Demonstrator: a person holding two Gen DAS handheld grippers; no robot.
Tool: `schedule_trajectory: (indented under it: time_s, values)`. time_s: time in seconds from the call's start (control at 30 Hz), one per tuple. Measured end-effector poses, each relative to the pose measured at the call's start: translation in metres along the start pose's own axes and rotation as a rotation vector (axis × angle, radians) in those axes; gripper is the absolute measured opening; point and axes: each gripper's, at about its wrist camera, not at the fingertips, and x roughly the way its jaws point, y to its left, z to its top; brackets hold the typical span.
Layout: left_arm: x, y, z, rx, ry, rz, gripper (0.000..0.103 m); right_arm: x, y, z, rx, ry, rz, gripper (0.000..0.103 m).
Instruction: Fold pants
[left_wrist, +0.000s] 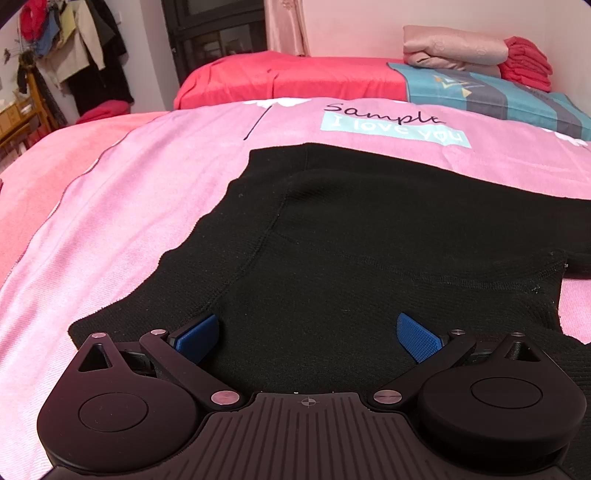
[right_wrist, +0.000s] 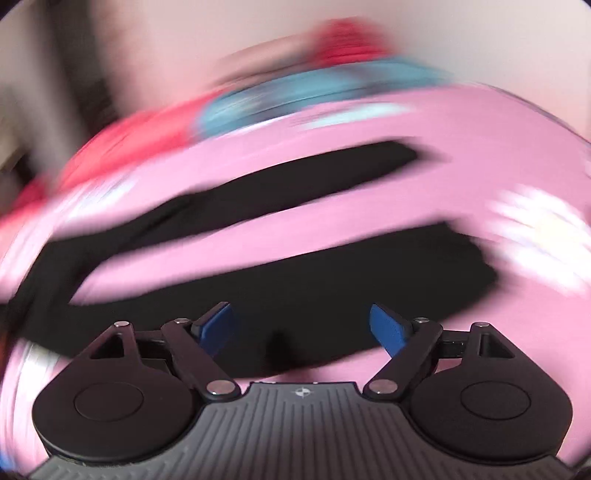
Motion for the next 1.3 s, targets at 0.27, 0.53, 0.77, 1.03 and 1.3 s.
schedule_trajectory:
  time_s: [0.27,0.53,0.77,1.03,1.3]
  values:
    - [-0.001,-0.001,0.0,-0.001,-0.001,0.004,0.103,0.015,-0.033,-0.013,0.158,-0.092,-0.085,0.018]
    - [-0.001,-0.002,0.0,-0.001,-0.004,0.004,0.103,-0.001,-0.076,-0.032,0.332,-0.143,-0.072,0.009]
    - [-0.001,-0.002,0.0,-0.002,-0.004,0.007,0.103,-0.015,0.004,-0.014,0.007,-0.268,-0.191,0.054]
    - [-0.001,-0.003,0.0,-0.001,-0.006,0.011,0.103,0.02,0.061,-0.043,-0.251,-0.032,-0.053,0.043]
    - [-0.001,-0.004,-0.001,0.0,-0.01,0.017,0.103,0.004,0.036,-0.022,-0.114,-0.117,-0.205,0.069]
